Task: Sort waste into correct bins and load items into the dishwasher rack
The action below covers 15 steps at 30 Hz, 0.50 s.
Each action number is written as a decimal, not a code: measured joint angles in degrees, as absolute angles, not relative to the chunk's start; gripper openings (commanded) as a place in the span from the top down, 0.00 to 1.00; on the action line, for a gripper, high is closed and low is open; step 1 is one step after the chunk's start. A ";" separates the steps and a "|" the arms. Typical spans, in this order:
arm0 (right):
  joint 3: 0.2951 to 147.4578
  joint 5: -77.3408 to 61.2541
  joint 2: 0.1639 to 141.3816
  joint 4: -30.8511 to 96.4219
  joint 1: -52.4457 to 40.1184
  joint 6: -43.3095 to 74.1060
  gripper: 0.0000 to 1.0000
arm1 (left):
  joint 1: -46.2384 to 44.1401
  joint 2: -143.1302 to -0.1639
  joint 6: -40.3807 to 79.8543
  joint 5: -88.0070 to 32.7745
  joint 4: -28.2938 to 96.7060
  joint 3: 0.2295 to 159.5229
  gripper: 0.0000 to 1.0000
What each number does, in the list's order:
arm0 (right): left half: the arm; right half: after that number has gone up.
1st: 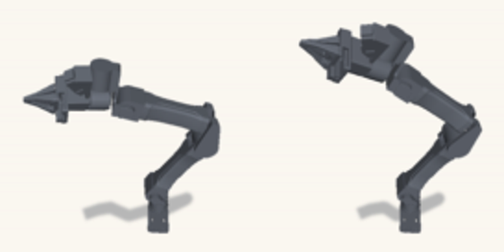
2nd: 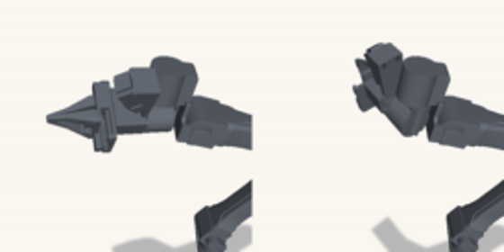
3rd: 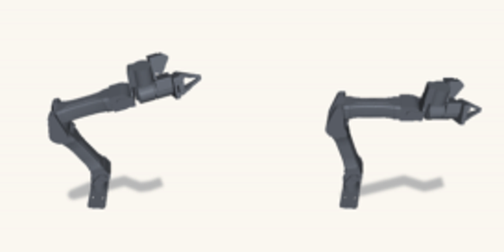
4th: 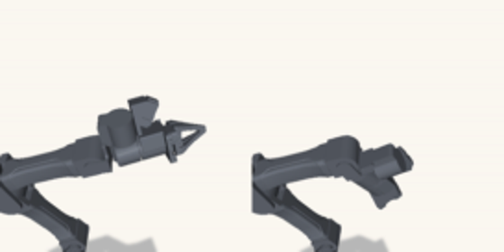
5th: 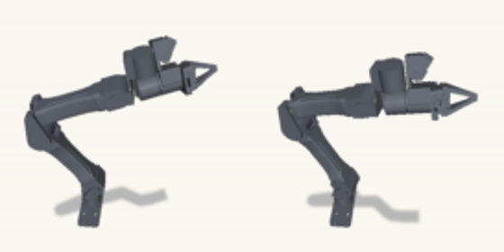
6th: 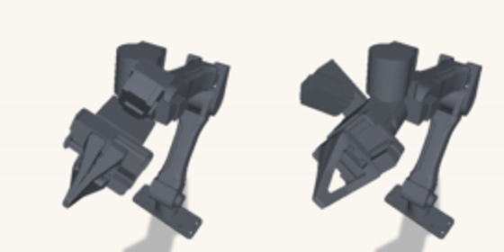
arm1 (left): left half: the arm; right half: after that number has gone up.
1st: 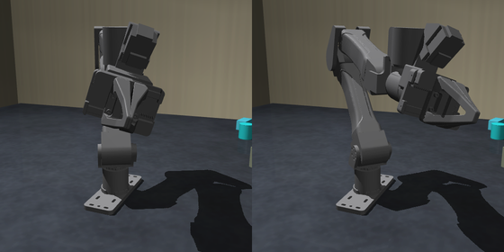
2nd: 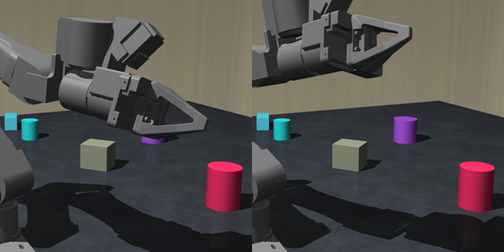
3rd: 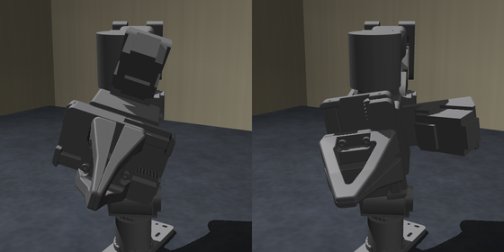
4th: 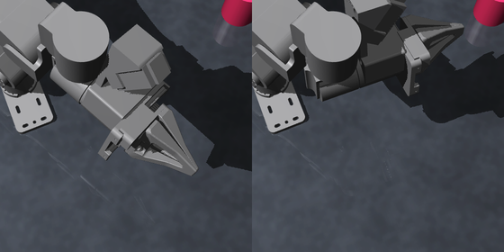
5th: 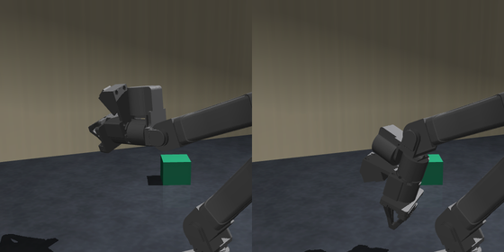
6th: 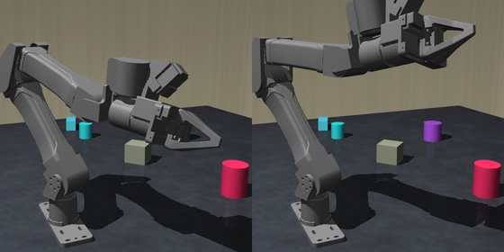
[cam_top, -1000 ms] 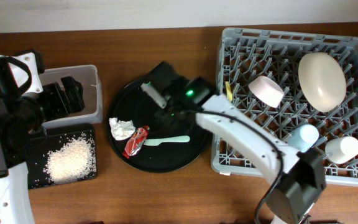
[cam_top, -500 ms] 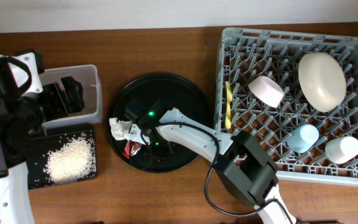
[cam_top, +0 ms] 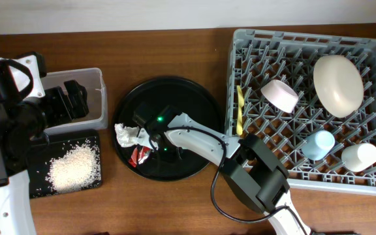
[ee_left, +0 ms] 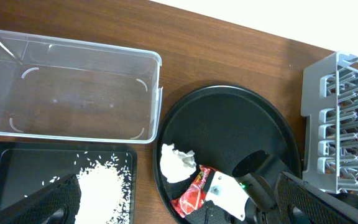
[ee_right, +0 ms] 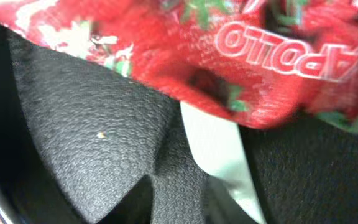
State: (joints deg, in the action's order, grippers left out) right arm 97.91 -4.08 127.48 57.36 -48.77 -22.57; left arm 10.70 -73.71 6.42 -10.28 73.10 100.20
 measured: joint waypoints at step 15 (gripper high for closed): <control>97.73 1.50 125.69 60.10 -48.80 -18.74 0.83 | 10.70 -73.71 6.42 -10.28 73.12 100.20 0.01</control>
State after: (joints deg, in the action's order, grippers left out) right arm 97.73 1.50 125.69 60.10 -48.80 -18.74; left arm 10.70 -73.71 6.42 -10.28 73.12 100.20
